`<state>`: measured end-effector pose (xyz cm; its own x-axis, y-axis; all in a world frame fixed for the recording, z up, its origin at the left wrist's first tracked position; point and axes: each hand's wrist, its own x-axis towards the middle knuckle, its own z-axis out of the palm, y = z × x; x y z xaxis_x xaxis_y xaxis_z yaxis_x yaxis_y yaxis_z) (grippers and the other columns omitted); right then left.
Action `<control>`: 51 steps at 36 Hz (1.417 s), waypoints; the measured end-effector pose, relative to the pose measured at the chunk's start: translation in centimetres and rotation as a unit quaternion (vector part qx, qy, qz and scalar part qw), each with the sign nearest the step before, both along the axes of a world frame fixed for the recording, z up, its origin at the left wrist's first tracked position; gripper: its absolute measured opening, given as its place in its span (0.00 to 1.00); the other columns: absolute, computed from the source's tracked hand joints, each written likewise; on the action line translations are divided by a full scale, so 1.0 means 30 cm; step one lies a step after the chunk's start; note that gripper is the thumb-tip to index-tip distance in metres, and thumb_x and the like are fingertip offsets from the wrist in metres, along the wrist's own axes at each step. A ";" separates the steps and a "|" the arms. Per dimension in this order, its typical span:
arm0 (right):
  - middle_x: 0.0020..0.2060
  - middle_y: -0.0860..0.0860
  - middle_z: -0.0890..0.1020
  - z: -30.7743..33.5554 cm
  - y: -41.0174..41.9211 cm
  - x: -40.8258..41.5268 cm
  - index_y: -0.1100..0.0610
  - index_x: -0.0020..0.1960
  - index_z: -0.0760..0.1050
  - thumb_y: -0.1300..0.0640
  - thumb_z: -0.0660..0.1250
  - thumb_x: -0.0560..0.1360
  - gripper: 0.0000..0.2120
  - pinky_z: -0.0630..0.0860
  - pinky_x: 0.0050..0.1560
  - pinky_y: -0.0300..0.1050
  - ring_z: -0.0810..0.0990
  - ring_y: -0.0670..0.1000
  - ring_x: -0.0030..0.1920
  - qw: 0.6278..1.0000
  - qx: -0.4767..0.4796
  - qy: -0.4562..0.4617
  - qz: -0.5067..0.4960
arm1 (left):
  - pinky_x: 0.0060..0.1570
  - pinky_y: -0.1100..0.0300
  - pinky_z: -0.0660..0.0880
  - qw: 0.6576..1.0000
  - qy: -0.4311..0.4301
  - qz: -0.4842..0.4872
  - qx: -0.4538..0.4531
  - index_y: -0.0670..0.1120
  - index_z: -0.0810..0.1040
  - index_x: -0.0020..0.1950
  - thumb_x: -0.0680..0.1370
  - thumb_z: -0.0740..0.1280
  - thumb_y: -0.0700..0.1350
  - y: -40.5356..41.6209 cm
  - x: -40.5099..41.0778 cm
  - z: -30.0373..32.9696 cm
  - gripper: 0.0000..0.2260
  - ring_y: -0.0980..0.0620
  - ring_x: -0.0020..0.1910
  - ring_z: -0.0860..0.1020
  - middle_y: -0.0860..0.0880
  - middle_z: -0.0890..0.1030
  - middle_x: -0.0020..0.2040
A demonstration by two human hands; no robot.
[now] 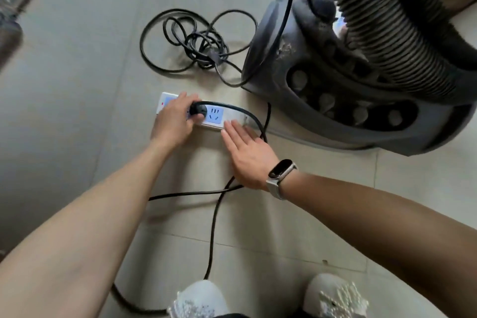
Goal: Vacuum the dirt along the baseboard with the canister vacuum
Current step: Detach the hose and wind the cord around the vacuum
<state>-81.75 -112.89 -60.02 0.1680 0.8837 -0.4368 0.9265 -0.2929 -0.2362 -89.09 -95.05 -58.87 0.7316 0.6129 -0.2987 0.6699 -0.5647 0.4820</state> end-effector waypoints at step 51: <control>0.37 0.52 0.81 1.218 -0.419 0.004 0.59 0.46 0.78 0.52 0.55 0.78 0.16 0.66 0.43 0.51 0.79 0.56 0.38 0.938 0.212 0.179 -0.210 | 0.49 0.59 0.64 0.886 0.023 0.251 -0.388 0.44 0.66 0.52 0.83 0.54 0.49 -0.554 -0.137 1.092 0.08 0.55 0.47 0.76 0.45 0.81 0.50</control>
<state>-81.63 -125.46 -23.48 0.4489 0.8798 -0.1563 0.5905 -0.4233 -0.6871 -93.18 -111.66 -26.11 0.4005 0.4553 -0.7952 0.7717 0.3003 0.5607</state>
